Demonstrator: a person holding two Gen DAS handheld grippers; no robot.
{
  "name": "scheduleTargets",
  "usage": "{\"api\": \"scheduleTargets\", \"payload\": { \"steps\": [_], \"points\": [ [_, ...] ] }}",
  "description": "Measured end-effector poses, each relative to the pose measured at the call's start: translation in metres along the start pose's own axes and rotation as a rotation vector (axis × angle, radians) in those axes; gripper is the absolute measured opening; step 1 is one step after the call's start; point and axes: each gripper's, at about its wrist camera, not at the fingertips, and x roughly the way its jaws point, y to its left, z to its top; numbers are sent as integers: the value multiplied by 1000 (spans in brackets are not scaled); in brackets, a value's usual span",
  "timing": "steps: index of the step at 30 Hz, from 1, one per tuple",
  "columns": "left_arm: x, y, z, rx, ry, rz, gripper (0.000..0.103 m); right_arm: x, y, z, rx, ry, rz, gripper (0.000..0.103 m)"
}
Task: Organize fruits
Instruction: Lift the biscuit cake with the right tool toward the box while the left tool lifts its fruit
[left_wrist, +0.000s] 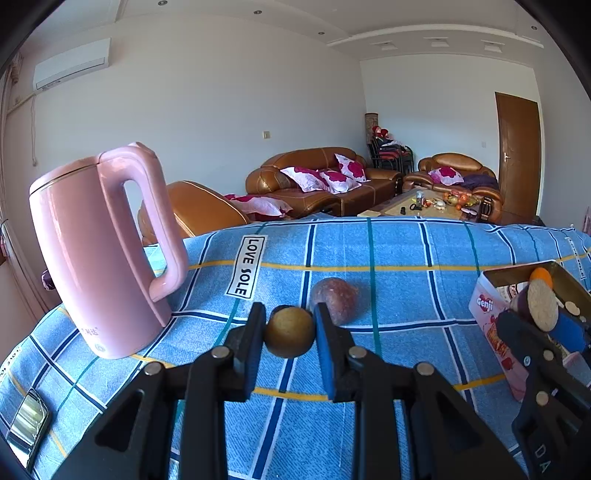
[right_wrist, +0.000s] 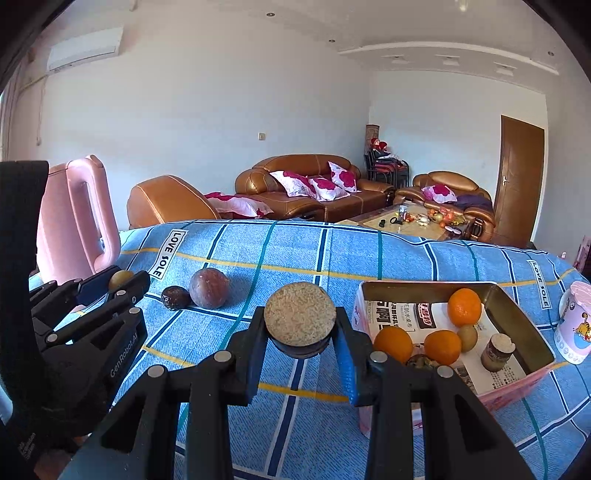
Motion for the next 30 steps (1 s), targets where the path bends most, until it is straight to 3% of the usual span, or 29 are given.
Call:
{"api": "scheduleTargets", "payload": {
  "steps": [30],
  "points": [
    [-21, -34, -5, 9, 0, -22, 28, -22, -45, -8, 8, -7, -34, 37]
  ]
}}
